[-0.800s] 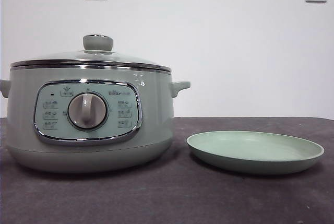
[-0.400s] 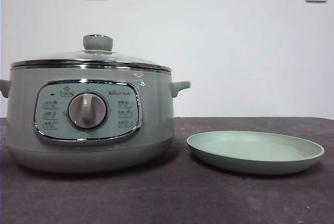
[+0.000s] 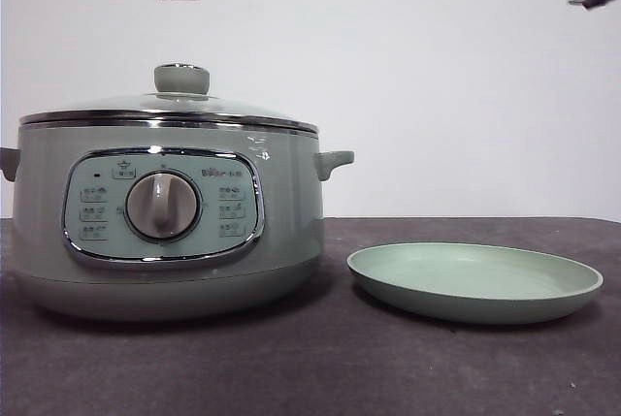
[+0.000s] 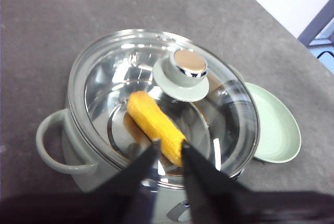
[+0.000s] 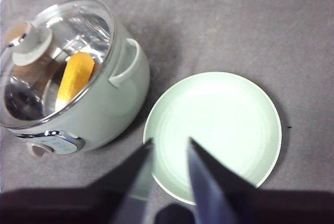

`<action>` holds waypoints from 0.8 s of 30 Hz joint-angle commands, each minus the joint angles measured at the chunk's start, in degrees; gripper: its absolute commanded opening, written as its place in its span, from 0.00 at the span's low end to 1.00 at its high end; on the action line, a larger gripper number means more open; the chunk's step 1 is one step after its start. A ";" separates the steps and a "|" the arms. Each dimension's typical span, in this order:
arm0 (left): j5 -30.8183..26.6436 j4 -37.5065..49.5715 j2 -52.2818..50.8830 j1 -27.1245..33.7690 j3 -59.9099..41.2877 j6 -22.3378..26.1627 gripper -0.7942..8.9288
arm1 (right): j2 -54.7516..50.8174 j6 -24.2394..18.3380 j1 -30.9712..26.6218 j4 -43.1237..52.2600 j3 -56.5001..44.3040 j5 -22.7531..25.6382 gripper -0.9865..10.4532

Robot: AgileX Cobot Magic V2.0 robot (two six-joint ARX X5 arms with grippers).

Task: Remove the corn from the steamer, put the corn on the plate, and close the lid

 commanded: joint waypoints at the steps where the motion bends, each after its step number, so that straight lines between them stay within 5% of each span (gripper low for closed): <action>1: 0.26 1.42 1.31 0.07 0.04 0.50 0.49 | 0.37 -0.77 0.09 0.11 0.17 0.02 0.38; 13: -0.59 7.43 15.63 -6.71 6.12 -0.02 0.49 | 0.42 -0.33 0.09 0.11 0.17 -0.04 0.39; 24: -13.35 7.48 32.44 -16.61 17.86 2.32 0.49 | 0.42 -0.33 0.09 0.09 0.17 -0.02 0.39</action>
